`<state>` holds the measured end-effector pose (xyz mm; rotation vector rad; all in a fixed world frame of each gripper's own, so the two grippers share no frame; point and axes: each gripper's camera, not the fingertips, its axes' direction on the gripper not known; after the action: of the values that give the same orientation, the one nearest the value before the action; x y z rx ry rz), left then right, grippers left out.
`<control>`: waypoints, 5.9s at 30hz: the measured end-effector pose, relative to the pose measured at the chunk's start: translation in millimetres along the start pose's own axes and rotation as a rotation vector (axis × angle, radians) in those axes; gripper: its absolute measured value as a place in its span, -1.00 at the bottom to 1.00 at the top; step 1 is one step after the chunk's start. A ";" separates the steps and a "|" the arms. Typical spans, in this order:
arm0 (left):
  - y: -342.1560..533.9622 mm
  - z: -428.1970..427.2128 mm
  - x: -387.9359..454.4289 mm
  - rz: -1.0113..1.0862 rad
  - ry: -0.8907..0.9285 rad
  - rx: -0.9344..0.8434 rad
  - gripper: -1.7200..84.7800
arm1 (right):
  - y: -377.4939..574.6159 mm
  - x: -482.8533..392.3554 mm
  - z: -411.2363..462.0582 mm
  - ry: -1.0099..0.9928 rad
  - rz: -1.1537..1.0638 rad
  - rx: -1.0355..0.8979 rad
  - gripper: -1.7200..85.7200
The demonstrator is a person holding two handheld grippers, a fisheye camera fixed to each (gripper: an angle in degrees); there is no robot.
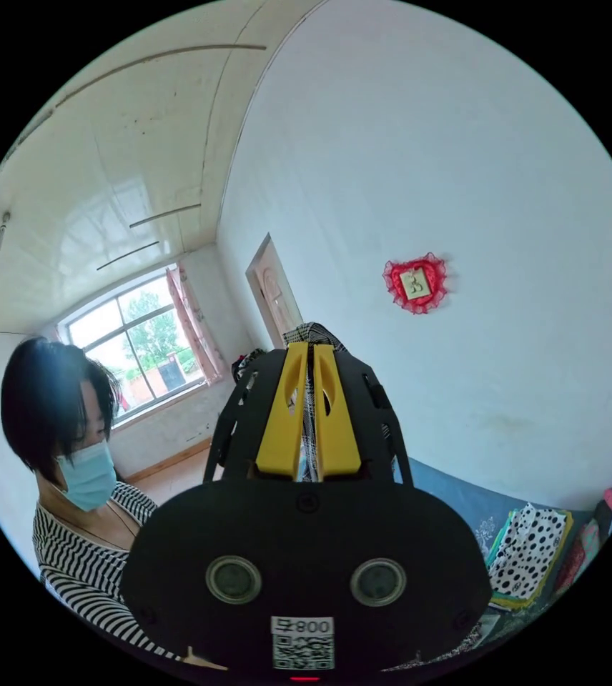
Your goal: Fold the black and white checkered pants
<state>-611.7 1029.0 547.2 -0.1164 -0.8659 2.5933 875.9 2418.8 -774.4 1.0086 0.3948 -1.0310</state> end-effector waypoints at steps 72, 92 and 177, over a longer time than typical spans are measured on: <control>-271.3 -330.4 -999.0 -0.531 -0.267 -0.730 -0.83 | 7.4 186.4 1019.6 0.582 0.794 -1.171 -0.80; -359.9 -469.8 -1108.0 -0.476 -0.174 -0.329 -0.95 | -18.9 110.8 945.4 0.543 0.903 -0.722 -0.93; -540.0 -19.6 -1096.1 -0.315 0.153 -0.671 -0.95 | 139.9 153.9 896.4 0.426 1.057 -0.744 -0.95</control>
<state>583.6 994.8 799.3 -0.3287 -1.5196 1.8930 922.0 1604.1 -349.0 0.5844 0.4539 0.3001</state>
